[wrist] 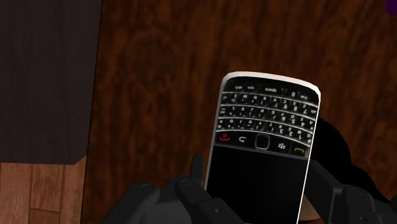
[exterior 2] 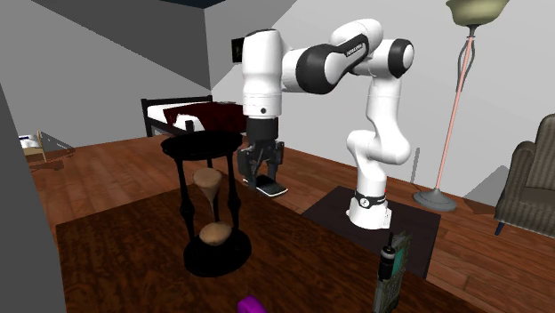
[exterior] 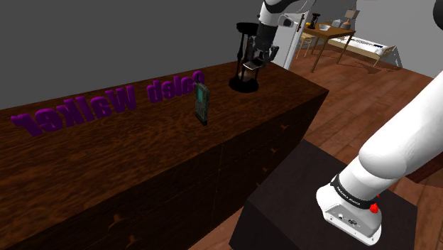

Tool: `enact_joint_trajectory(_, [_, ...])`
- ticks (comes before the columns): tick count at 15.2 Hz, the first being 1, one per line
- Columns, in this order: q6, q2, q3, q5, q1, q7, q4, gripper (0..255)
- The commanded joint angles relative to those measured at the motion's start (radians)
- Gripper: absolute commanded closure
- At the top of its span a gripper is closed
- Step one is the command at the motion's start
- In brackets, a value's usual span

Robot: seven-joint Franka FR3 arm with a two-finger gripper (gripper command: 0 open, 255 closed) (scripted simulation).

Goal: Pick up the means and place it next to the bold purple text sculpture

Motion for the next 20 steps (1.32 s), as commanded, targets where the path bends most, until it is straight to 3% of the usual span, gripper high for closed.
enact_joint_trajectory(1, [-0.001,0.028,0.023,-0.005,0.021,0.047,0.032,255])
enact_joint_trajectory(10, [-0.039,0.194,0.111,-0.049,0.130,0.255,0.239,255])
enact_joint_trajectory(19, [-0.135,0.429,0.159,-0.121,0.263,0.433,0.565,255])
enact_joint_trajectory(20, [-0.121,0.429,0.158,-0.121,0.262,0.433,0.551,255])
